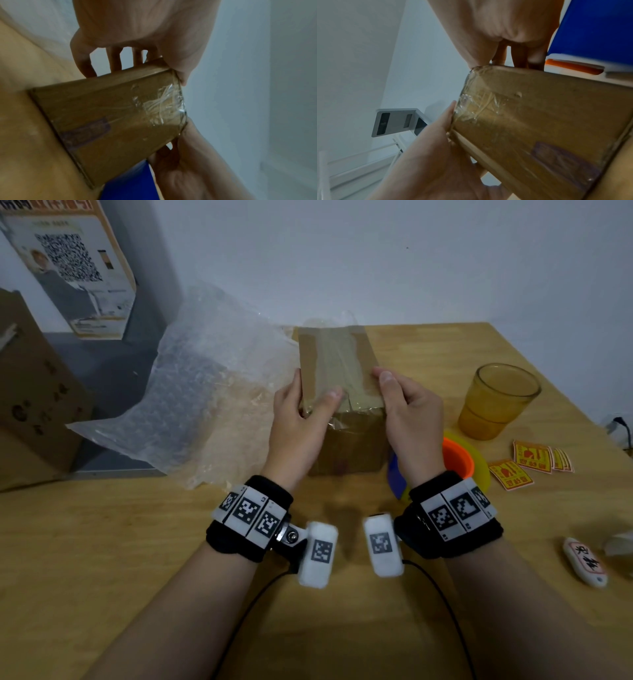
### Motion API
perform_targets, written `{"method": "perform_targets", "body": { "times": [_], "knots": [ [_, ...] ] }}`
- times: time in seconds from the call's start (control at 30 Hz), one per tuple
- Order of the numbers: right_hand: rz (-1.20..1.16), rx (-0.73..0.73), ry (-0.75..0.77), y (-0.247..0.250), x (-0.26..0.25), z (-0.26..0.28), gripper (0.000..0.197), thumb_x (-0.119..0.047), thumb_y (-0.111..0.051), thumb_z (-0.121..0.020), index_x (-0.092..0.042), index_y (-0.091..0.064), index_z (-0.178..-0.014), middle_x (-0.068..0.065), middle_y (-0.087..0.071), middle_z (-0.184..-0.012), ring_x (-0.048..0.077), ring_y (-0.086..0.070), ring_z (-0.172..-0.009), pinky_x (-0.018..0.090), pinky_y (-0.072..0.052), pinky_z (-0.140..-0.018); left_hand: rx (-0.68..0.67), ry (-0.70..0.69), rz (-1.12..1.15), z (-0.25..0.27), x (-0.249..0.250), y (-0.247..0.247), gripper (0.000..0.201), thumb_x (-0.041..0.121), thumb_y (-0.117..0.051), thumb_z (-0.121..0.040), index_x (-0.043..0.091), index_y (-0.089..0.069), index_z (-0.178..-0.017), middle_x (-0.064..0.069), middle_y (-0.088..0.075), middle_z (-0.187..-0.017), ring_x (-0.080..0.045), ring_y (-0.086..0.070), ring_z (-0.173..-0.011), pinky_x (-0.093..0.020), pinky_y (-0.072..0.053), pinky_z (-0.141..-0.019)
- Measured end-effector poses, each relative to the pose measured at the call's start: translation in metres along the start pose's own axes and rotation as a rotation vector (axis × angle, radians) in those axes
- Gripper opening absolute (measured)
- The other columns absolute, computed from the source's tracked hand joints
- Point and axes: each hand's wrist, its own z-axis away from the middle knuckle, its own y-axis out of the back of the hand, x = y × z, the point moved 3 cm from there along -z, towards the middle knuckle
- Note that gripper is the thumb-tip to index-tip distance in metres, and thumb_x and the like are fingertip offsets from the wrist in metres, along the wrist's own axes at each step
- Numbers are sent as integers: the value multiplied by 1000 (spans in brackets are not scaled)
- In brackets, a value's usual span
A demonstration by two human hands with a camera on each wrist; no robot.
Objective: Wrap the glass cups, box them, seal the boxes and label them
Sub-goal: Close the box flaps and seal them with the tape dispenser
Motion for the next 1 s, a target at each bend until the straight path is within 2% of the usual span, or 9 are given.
{"method": "perform_targets", "body": {
  "times": [0.23,0.33,0.4,0.5,0.57,0.63,0.77,0.87,1.0],
  "knots": [
    [118,-47,104,-3,7,2,29,-8,-52,-105,-16,-73,-122,-8,-74,-116,0,-66,-113,32,-54,-100,58,29,0,-2,-3,9,73,67,-45,-96,34,-33,-159,7,-47,-152,-8,-48,-137,-40,-39,-119],
    [175,-108,54,-4,10,1,39,7,-46,-99,-14,-65,-126,-6,-71,-122,1,-63,-120,32,-52,-104,76,11,-84,2,1,8,62,58,-27,-107,29,-29,-161,1,-38,-161,-13,-37,-146,-28,-28,-117],
    [178,-161,-13,-1,7,-4,41,4,-44,-101,-21,-60,-129,-6,-69,-124,5,-64,-118,39,-54,-102,36,-7,-153,3,6,10,59,51,-24,-109,23,-30,-161,-1,-37,-159,-10,-35,-145,-19,-24,-110],
    [152,-240,-37,4,-9,-11,33,-25,-46,-108,-35,-55,-138,-9,-60,-136,7,-59,-121,48,-54,-102,-14,-179,-211,1,20,22,53,43,-40,-108,31,-30,-159,5,-34,-150,2,-37,-135,-4,-29,-103],
    [211,-338,42,2,-19,-10,35,-39,-55,-105,-34,-60,-140,-7,-49,-150,6,-45,-137,38,-43,-114,-111,-316,-232,-3,26,28,50,35,-61,-101,30,-49,-150,7,-38,-150,1,-39,-137,-13,-37,-110],
    [239,-463,73,-6,-22,-6,38,-38,-68,-97,-29,-68,-134,1,-37,-162,7,-35,-146,25,-37,-118,-200,-332,-241,-6,22,27,41,28,-74,-91,26,-67,-132,8,-52,-146,2,-45,-135,-24,-41,-114],
    [162,-488,43,-10,-21,-3,41,-20,-82,-85,-17,-72,-125,3,-37,-164,-3,-35,-140,-2,-33,-100,-165,-336,-185,-6,14,26,40,23,-83,-79,26,-73,-118,8,-61,-134,3,-52,-127,-22,-42,-112],
    [135,-518,41,-4,-21,-6,47,-18,-87,-79,-16,-73,-124,-1,-40,-163,-4,-36,-140,2,-34,-106,-189,-338,-198,-9,12,29,41,21,-84,-79,27,-73,-118,9,-62,-133,3,-52,-127,-24,-42,-113],
    [189,-613,27,1,-21,-6,57,-18,-91,-72,-30,-73,-125,-11,-35,-165,-3,-28,-146,26,-34,-121,-231,-305,-197,-13,16,38,44,15,-85,-77,21,-75,-119,10,-65,-133,0,-55,-128,-24,-43,-112]
  ]
}}
